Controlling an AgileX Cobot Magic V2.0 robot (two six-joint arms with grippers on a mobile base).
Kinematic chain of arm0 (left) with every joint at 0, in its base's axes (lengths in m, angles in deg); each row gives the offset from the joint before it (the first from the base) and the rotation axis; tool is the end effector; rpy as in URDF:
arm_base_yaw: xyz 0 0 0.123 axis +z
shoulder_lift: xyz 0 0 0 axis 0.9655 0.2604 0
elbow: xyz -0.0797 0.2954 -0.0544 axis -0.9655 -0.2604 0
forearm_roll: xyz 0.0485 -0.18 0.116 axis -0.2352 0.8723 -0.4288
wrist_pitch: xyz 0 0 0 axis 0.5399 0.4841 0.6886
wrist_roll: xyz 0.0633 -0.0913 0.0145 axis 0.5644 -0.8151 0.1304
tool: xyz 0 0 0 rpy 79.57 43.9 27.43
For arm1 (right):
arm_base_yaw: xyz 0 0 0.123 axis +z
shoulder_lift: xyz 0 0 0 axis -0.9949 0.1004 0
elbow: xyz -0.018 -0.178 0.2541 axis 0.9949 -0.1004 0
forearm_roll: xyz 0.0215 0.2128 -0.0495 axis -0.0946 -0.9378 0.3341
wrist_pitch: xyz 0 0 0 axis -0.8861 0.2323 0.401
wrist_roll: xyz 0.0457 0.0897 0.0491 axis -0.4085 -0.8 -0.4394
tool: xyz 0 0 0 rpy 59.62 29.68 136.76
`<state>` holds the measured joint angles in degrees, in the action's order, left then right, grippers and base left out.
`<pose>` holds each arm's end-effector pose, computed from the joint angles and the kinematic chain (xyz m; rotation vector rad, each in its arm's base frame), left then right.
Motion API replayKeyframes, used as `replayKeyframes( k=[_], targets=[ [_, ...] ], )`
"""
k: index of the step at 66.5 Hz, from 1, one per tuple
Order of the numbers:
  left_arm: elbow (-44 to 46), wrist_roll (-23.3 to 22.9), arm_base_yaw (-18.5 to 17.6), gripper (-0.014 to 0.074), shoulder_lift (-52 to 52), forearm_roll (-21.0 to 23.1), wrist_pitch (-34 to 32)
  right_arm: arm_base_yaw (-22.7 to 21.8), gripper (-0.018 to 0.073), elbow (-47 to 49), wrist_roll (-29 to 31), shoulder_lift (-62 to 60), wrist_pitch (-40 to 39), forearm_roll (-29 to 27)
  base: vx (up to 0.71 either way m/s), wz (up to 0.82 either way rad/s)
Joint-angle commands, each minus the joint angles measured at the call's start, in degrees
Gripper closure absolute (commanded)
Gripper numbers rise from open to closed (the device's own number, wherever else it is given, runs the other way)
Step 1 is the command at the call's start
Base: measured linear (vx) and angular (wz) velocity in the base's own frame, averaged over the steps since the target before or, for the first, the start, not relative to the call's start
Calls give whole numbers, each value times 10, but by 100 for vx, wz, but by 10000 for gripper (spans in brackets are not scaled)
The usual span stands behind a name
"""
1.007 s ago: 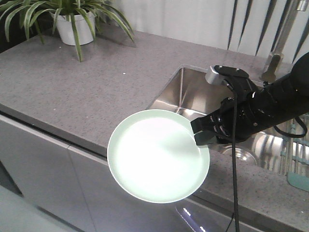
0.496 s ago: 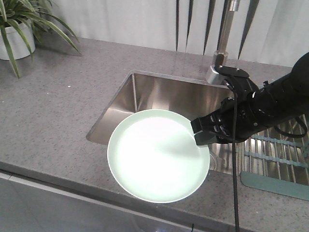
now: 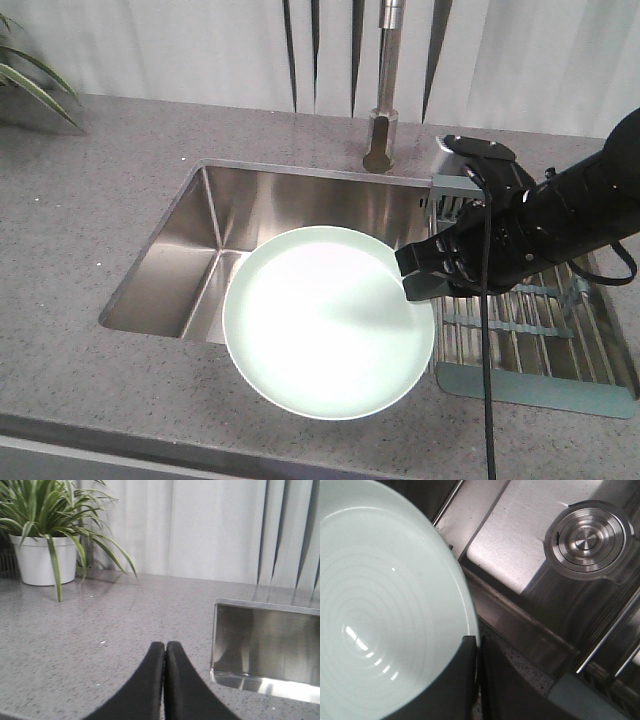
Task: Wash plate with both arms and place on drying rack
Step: 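Carry the plate in the right gripper over the sink basin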
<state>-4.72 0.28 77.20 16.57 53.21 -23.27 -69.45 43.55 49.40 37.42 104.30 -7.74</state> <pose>0.0191 0.0003 0.2013 -0.0507 1.5440 0.0069 0.2543 0.1183 0.3177 -0.4583 2.6161 0.7005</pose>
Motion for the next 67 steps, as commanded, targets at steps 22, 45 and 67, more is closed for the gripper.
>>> replayKeyframes(
  k=[22,45,67],
  targets=[
    [15,-5,-4,603,-8,4,-40,-2,561,13,4,-21,-14,-22,3,-14],
    [15,-5,-4,603,-8,4,-40,-2,561,13,4,-21,-14,-22,1,-5],
    [15,-5,-4,603,-8,4,-40,-2,561,13,4,-21,-14,-22,1,-1]
  ],
)
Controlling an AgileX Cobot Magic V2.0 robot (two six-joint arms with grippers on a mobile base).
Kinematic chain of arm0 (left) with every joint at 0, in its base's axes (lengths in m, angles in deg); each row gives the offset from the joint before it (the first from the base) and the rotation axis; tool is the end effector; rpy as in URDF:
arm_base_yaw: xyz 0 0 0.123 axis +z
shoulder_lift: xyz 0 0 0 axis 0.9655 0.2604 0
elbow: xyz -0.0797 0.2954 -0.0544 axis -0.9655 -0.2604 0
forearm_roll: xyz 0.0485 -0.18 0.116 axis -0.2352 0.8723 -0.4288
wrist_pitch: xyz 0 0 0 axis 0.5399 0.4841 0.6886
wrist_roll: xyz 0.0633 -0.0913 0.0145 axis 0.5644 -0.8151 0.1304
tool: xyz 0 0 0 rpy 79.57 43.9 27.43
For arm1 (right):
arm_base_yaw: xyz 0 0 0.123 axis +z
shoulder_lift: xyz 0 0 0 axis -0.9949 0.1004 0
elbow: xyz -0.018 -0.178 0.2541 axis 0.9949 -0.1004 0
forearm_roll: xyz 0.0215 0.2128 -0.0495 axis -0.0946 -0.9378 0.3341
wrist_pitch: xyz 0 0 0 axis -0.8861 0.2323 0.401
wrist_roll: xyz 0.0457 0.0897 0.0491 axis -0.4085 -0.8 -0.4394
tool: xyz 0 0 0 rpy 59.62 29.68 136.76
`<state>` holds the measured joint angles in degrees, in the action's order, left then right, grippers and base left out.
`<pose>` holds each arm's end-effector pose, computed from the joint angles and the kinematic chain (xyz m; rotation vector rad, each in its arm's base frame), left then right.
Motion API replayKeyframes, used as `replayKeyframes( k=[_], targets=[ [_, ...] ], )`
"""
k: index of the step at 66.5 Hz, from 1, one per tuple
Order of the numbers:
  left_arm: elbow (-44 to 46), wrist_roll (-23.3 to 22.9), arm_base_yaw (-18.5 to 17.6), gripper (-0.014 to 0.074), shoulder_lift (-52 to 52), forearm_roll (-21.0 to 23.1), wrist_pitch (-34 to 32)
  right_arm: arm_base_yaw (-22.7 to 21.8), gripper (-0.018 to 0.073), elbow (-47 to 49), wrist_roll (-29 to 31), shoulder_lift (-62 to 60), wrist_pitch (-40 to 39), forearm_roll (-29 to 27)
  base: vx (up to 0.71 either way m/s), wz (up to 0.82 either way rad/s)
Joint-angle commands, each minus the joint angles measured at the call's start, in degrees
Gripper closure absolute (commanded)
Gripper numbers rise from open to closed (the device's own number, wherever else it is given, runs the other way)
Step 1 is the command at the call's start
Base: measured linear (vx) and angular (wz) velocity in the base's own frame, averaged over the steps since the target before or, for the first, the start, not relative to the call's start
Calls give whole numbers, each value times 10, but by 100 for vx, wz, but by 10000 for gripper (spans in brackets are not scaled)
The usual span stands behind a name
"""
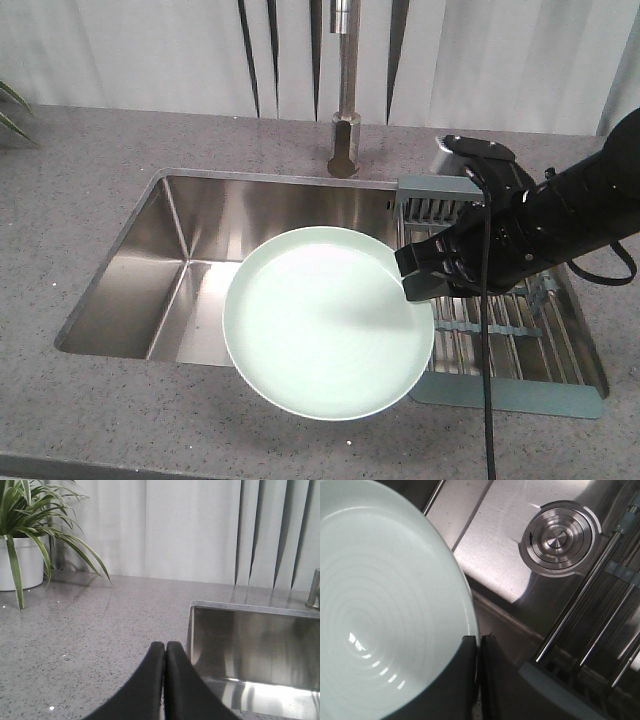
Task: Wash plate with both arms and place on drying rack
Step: 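Carry the plate in the right gripper over the sink basin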
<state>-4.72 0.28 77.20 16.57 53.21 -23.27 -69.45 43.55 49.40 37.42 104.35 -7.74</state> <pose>0.0191 0.0003 0.2013 -0.0507 1.5440 0.0069 0.2543 0.1183 0.3177 -0.4588 2.6168 0.7008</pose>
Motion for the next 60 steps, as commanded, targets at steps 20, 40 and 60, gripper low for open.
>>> replayKeyframes(
  k=[20,40,60],
  targets=[
    [15,-5,-4,603,-8,4,-40,-2,561,13,4,-21,-15,-22,1,-3],
    [15,-5,-4,603,-8,4,-40,-2,561,13,4,-21,-15,-22,4,-9],
    [15,-5,-4,603,-8,4,-40,-2,561,13,4,-21,-15,-22,4,-10]
  ],
)
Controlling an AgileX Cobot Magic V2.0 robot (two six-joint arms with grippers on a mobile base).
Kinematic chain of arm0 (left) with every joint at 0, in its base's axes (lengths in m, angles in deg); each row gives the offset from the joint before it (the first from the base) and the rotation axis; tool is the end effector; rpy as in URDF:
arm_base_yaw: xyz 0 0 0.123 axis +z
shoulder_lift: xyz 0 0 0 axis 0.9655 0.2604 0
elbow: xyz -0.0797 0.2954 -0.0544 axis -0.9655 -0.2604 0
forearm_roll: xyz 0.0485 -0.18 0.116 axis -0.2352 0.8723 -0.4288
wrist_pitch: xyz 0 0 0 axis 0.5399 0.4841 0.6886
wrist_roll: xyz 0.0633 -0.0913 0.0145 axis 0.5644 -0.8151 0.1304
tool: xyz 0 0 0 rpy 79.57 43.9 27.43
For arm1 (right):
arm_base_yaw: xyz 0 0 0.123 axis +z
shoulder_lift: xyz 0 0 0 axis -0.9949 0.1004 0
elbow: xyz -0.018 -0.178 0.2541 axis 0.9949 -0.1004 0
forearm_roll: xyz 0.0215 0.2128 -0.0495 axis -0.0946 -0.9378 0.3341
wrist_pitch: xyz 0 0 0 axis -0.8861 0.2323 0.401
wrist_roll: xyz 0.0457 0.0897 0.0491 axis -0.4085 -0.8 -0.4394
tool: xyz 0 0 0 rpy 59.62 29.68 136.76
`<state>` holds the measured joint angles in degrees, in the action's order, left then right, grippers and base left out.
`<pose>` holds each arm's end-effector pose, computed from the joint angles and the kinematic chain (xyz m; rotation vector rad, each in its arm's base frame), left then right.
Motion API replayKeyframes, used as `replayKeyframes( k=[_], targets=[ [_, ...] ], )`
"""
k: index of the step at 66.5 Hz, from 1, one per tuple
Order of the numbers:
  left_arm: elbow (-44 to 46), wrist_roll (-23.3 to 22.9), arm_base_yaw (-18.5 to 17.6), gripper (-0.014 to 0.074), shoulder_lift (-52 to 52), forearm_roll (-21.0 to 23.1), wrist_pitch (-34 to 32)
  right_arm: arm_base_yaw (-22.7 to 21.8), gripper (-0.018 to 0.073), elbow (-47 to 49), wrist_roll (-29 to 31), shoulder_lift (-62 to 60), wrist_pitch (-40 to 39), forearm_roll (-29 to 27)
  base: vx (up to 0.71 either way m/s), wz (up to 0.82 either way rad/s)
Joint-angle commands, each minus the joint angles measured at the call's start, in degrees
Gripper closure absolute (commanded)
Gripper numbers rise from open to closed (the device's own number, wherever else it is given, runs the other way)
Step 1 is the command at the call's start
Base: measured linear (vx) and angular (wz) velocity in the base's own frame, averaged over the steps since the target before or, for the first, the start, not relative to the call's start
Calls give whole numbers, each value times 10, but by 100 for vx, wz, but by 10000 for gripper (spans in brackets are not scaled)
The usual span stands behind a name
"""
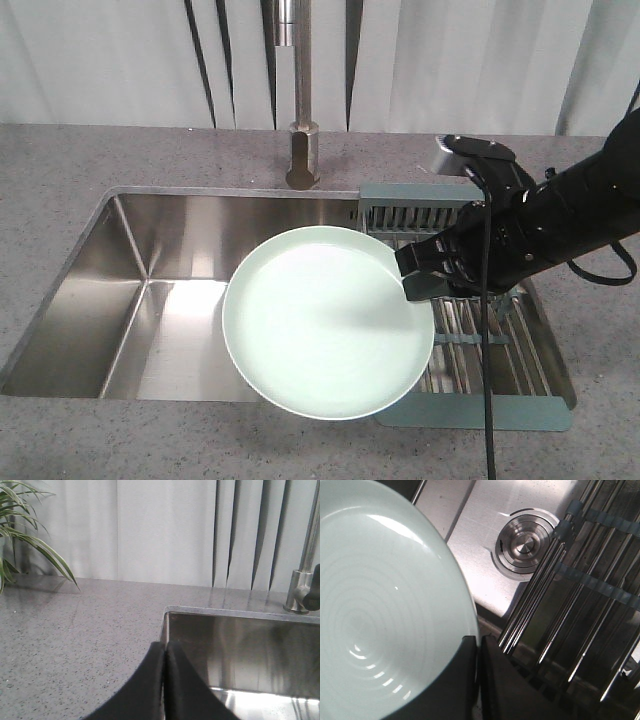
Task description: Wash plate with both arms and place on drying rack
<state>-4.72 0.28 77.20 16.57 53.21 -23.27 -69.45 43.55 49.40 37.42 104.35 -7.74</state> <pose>0.0191 0.0003 0.2013 -0.0507 1.5440 0.0069 0.2543 0.1183 0.3177 -0.4588 2.6168 0.7008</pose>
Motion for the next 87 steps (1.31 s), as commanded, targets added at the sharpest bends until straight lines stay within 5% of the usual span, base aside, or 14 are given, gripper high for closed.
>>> replayKeyframes(
  k=[1,87],
  targets=[
    [15,-5,-4,603,-8,4,-40,-2,561,13,4,-21,-15,-22,4,-9],
    [15,-5,-4,603,-8,4,-40,-2,561,13,4,-21,-15,-22,2,-3]
  ],
)
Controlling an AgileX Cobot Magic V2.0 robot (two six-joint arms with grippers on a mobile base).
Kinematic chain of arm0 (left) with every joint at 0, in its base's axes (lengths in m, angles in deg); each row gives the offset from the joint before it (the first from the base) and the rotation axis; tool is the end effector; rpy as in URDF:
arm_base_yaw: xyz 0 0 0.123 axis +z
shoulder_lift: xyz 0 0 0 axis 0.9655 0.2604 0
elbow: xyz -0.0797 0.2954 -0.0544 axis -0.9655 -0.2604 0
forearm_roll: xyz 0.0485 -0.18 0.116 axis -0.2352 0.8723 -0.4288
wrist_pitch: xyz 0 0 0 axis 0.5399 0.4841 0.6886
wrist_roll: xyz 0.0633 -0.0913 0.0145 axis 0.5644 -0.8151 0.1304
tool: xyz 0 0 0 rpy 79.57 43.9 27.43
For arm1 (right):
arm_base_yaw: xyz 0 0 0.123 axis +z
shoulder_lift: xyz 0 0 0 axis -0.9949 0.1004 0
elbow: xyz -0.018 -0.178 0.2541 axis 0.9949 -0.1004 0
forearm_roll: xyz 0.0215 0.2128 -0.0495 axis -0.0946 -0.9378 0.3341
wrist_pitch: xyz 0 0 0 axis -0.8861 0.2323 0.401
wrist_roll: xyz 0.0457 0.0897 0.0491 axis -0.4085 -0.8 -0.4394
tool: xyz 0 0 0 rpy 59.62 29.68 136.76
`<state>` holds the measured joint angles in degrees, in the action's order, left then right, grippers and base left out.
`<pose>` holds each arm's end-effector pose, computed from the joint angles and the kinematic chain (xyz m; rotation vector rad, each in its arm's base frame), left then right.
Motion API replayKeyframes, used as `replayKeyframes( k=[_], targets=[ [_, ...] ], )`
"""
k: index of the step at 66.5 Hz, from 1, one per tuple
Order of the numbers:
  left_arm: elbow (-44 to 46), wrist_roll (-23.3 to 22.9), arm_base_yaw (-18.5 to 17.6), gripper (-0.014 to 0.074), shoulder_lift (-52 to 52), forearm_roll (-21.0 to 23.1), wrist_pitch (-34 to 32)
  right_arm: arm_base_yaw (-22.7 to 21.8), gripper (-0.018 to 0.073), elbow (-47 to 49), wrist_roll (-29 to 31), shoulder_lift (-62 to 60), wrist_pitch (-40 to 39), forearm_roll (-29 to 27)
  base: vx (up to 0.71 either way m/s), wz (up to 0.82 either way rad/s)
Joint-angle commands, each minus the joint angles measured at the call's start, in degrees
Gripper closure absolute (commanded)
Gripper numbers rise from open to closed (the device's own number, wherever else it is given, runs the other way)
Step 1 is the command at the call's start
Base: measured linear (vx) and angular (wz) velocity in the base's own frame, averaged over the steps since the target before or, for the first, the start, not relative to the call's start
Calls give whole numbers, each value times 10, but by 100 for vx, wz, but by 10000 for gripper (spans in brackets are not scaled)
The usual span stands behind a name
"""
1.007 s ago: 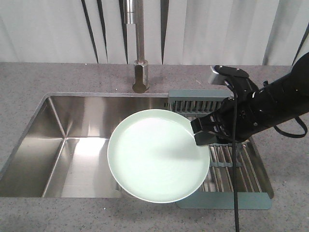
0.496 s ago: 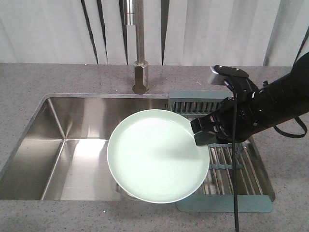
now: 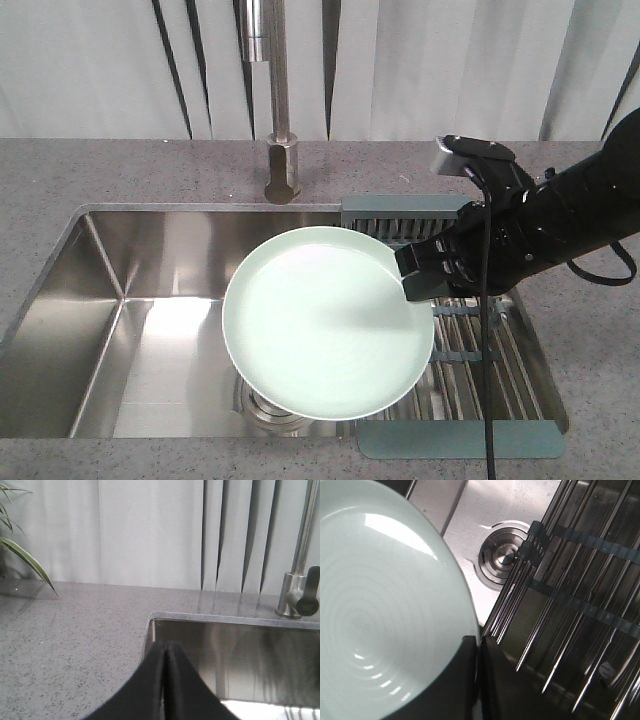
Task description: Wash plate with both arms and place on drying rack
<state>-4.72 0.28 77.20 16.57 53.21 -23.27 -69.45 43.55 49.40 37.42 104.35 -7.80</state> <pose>0.0191 0.0003 0.2013 -0.0507 1.5440 0.0069 0.2542 0.1184 0.3178 -0.4581 2.6166 0.7021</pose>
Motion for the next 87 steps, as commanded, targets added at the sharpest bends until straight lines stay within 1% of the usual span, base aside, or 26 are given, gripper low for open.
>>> replayKeyframes(
  k=[1,87],
  targets=[
    [15,-5,-4,603,-8,4,-40,-2,561,13,4,-21,-15,-22,5,-3],
    [15,-5,-4,603,-8,4,-40,-2,561,13,4,-21,-15,-22,3,-2]
  ],
)
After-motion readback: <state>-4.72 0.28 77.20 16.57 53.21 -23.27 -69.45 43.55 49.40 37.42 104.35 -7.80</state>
